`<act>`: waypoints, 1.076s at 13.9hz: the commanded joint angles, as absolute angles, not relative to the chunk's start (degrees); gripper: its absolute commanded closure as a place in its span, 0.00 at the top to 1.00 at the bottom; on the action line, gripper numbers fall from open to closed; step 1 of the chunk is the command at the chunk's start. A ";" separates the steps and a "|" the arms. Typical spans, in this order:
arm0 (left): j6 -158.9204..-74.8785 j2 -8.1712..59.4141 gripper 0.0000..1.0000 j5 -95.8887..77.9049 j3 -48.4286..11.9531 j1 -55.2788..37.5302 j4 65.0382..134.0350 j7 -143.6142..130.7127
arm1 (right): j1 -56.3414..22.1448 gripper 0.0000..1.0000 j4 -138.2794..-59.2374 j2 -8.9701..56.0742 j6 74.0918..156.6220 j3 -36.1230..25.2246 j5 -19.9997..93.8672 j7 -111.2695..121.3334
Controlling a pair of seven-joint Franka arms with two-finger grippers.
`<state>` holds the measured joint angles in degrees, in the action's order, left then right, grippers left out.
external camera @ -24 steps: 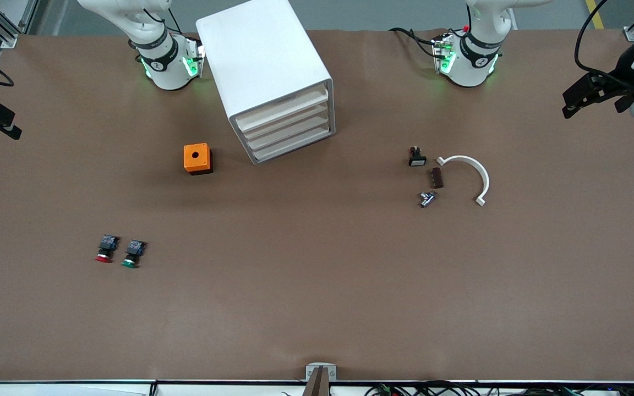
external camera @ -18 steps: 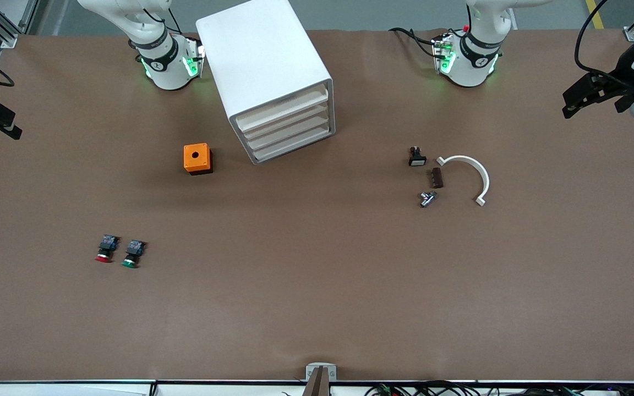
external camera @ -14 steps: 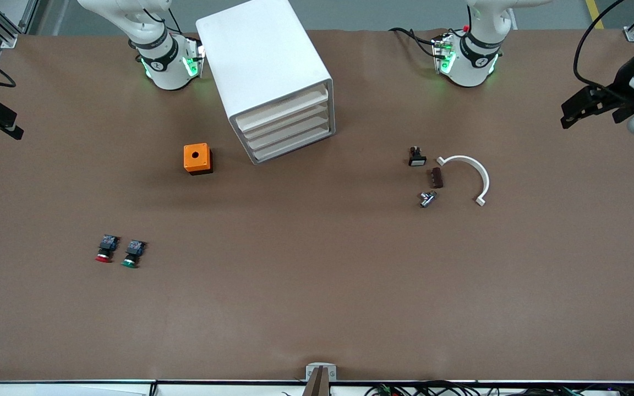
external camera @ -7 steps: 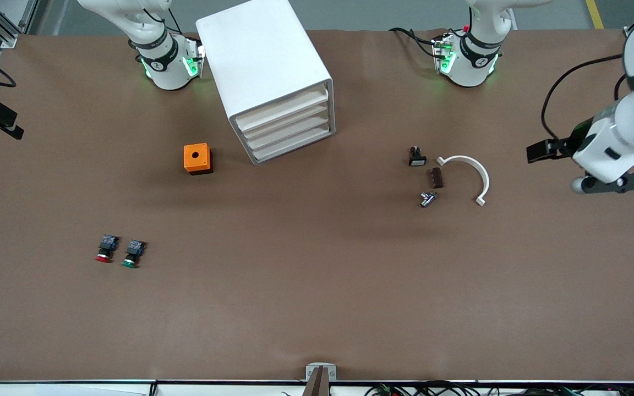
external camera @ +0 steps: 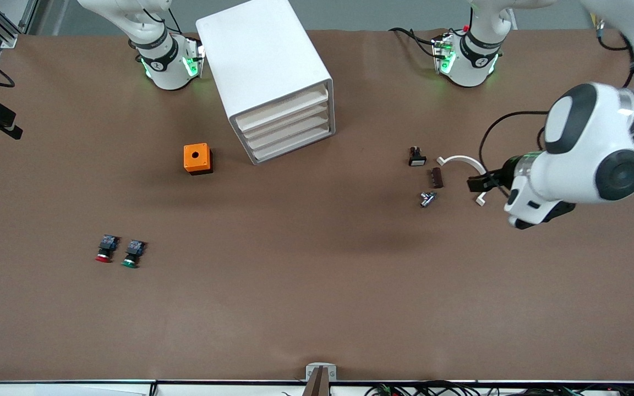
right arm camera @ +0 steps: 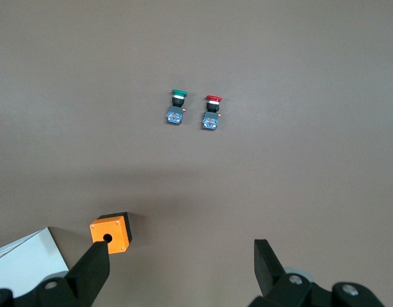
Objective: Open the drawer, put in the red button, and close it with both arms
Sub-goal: 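Reach the left gripper toward the white cabinet's drawer handle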
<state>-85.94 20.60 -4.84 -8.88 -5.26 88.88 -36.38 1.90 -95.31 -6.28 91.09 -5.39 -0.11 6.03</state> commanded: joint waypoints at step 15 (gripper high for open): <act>-108.37 41.22 1.00 -35.91 -8.79 -28.29 83.67 -116.50 | 3.43 1.00 -97.12 -8.09 91.41 -4.40 -0.70 6.77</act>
